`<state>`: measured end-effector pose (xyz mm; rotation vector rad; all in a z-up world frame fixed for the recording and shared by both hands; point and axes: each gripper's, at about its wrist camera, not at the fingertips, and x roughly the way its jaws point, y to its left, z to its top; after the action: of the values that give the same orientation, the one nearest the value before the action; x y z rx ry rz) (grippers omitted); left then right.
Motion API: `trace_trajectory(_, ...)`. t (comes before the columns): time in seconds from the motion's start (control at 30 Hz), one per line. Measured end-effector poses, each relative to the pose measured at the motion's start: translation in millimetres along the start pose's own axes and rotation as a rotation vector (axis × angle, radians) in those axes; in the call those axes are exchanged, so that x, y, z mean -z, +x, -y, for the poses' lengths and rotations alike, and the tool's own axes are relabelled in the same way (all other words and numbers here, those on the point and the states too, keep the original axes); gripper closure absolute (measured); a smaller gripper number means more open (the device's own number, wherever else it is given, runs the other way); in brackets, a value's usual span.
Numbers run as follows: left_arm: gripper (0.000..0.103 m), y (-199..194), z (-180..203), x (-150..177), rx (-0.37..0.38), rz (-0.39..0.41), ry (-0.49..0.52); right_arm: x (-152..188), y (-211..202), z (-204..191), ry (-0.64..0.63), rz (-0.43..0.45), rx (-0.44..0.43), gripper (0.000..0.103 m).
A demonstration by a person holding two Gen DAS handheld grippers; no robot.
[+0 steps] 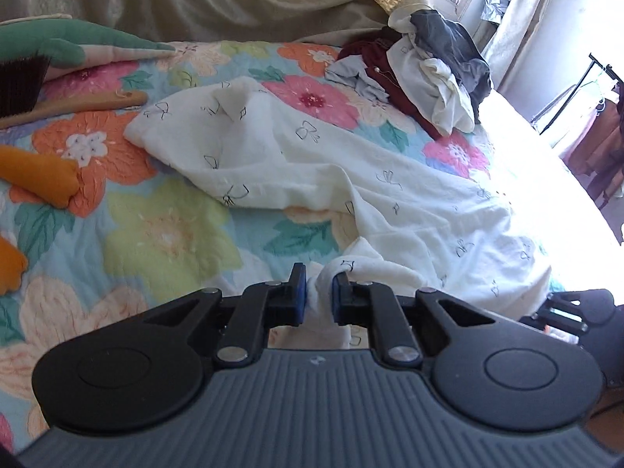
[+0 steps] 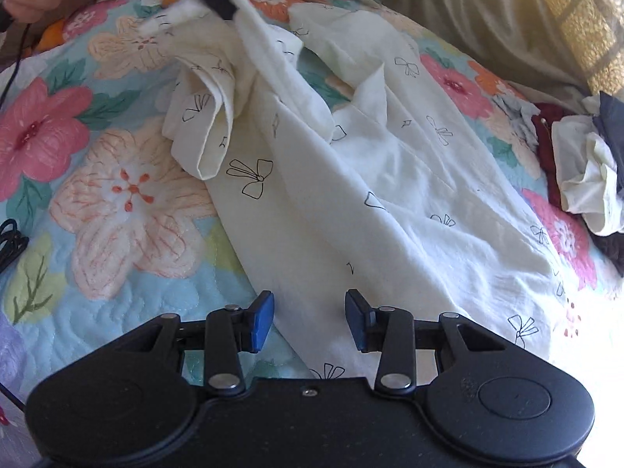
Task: Fold clothes
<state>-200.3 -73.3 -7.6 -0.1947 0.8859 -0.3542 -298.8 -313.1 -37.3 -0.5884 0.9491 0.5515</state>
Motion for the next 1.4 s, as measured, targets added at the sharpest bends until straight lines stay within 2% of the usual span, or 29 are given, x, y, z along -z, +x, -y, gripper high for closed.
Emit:
trace_trajectory(0.03,0.09,7,-1,-4,-0.013,0.011,0.002,0,-1,0,-0.003,-0.001,0.003,0.053)
trace_trajectory(0.13,0.09,31,-4,-14,-0.119,0.042,0.021,2,3,4,0.009,-0.025,0.017,0.052)
trace_trajectory(0.2,0.088,47,-5,-19,-0.202,-0.02,0.035,3,7,7,0.018,-0.05,0.031,0.052)
trace_trajectory(0.3,0.085,50,0,-14,-0.245,-0.141,0.071,3,15,10,0.028,-0.093,0.043,0.052)
trace_trajectory(0.37,0.061,36,7,-5,-0.233,-0.124,0.11,3,17,9,0.018,-0.1,0.044,0.054)
trace_trajectory(0.4,0.042,29,11,-1,-0.227,-0.115,0.13,3,18,7,0.005,-0.1,0.047,0.055)
trace_trajectory(0.43,0.04,22,15,3,-0.221,-0.106,0.149,3,18,5,-0.008,-0.101,0.049,0.055)
trace_trajectory(0.67,0.037,0,32,20,-0.237,-0.11,0.218,1,19,-1,-0.044,-0.112,0.062,0.055)
trace_trajectory(0.93,0.036,4,42,32,-0.259,-0.144,0.262,2,17,-1,-0.042,-0.112,0.065,0.053)
trace_trajectory(1.23,0.031,5,56,47,-0.25,-0.192,0.302,1,20,3,-0.042,-0.112,0.061,0.052)
trace_trajectory(1.27,0.031,4,58,49,-0.244,-0.203,0.302,1,20,3,-0.044,-0.112,0.061,0.052)
trace_trajectory(1.4,0.031,-9,76,64,-0.042,-0.233,0.324,-5,11,-8,-0.11,-0.066,-0.007,0.052)
